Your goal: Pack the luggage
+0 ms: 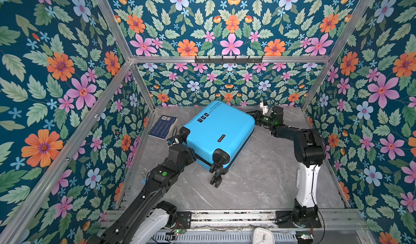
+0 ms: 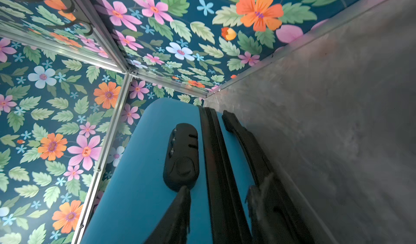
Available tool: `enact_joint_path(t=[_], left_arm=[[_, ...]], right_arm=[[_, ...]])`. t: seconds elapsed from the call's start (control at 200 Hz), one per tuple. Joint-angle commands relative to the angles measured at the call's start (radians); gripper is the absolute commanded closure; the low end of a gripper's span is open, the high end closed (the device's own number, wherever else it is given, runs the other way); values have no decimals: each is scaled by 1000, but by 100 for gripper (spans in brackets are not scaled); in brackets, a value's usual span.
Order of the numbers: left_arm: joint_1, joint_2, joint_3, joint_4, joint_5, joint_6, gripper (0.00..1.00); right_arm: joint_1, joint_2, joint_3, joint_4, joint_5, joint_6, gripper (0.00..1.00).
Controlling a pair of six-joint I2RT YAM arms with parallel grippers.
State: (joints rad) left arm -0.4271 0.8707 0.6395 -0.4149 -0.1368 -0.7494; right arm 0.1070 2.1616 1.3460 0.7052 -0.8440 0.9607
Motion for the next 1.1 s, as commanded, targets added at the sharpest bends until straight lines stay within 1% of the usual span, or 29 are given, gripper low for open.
enact_joint_path(t=[0.0,0.06,0.2,0.305,0.425,0.47,0.515,0.58,0.64,0.795,0.95,1.095], left_arm=[[59,73,-10,185,126,65,27],[89,133,-7,231,153,91,27],[115,277,56,298,196,174,26],[122,368,123,312,203,241,25],[129,436,181,356,236,305,23],[132,458,197,372,261,327,22],[134,490,221,379,296,356,21],[135,530,257,381,335,387,21],[135,575,293,389,378,411,21],[134,702,407,401,436,448,21],[134,836,547,403,496,472,21],[134,930,662,423,518,467,20]], right_arm=[[9,-54,-83,135,-69,13,57],[15,-96,-146,161,-70,7,57],[47,-224,-308,181,-69,-51,58],[81,-332,-419,150,-58,-116,58],[118,-458,-538,104,-33,-182,58],[140,-492,-574,75,-24,-211,58],[168,-563,-603,28,-9,-253,58],[213,-626,-637,-70,28,-320,58],[258,-672,-664,-119,59,-355,58],[349,-757,-716,-181,134,-384,58],[433,-783,-730,-209,195,-389,58],[561,-799,-683,-345,286,-467,58]])
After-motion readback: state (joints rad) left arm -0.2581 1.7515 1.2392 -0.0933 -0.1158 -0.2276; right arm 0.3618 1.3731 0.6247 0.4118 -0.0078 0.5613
